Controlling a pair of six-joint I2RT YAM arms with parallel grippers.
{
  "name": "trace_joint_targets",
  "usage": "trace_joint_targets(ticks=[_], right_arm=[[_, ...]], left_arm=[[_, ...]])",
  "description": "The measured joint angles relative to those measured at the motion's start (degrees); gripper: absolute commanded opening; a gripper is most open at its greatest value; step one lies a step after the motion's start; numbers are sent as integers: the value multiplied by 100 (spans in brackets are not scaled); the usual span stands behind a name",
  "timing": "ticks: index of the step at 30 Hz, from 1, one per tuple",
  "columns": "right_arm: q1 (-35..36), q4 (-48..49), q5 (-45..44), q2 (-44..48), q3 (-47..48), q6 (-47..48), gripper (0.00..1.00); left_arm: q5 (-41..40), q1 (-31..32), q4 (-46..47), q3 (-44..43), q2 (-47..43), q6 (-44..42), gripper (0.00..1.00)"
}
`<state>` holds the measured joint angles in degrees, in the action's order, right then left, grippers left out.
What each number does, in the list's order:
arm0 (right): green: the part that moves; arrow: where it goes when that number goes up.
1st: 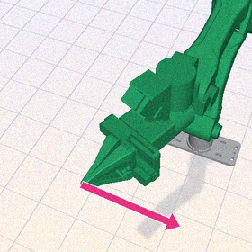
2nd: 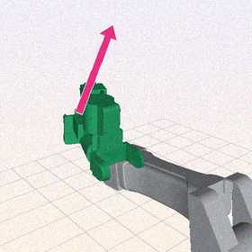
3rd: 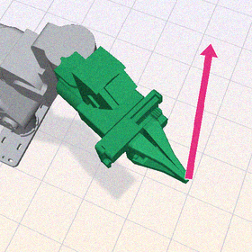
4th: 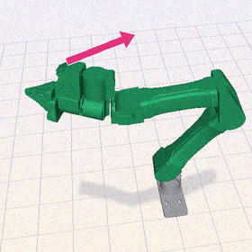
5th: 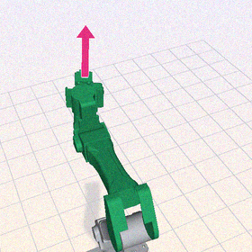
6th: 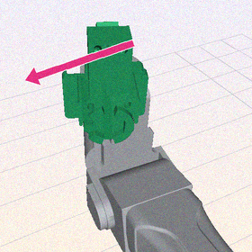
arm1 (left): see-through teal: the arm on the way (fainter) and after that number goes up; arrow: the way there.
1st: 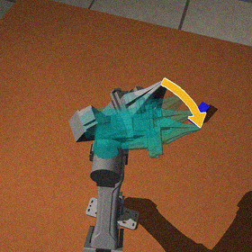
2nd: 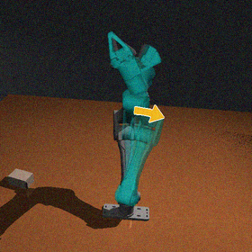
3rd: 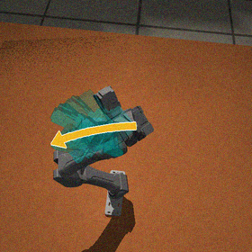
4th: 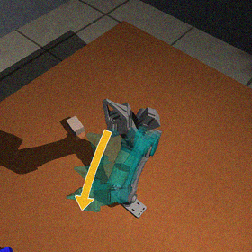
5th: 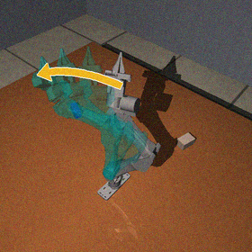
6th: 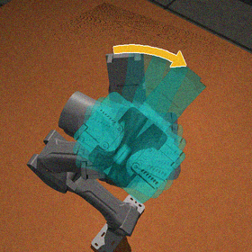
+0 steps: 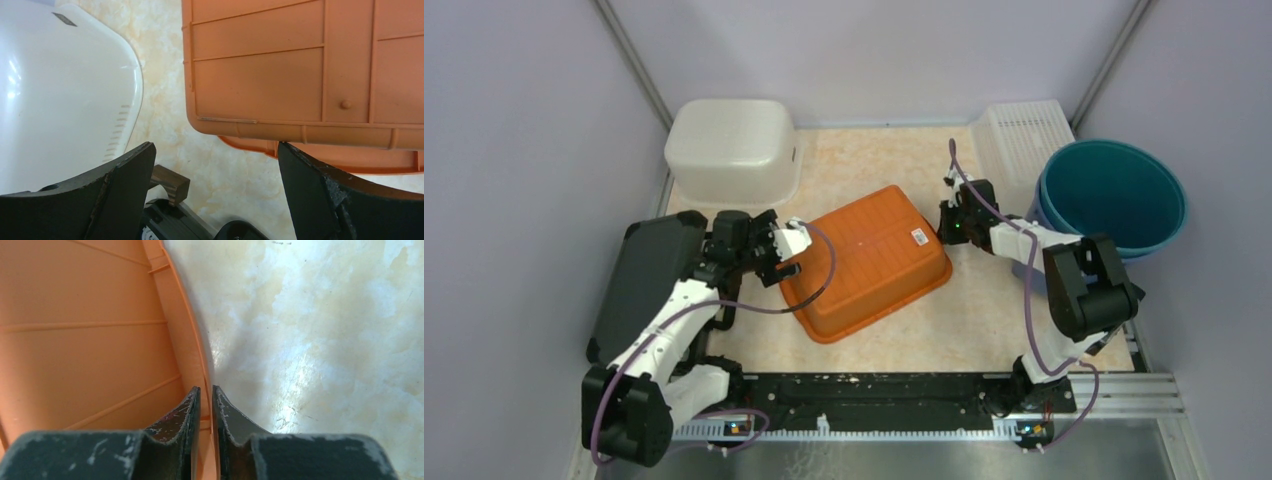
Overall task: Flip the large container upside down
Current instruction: Move the container to the center of the board.
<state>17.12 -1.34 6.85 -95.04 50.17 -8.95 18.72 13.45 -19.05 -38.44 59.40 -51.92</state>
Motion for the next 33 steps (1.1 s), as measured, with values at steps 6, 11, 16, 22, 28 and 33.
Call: trace_joint_targets(ticks=[6,11,16,22,28,33], right_arm=[[0,-2,-26,0,63,42,19],[0,-9,-92,68,63,118,36],[-4,-192,-186,566,87,317,57],[-4,-533,-101,1563,424,793,73],[-4,-942,553,2404,605,1561,89],[7,-1665,1875,2776,699,2393,99]], left_arm=[[-323,74,173,0,28,258,99],[-627,210,354,11,164,455,99],[-1054,337,570,33,407,697,99],[-1547,448,793,-13,754,1047,99],[-1928,479,791,-584,1320,1532,99],[-2131,531,623,-1497,1862,1956,99]])
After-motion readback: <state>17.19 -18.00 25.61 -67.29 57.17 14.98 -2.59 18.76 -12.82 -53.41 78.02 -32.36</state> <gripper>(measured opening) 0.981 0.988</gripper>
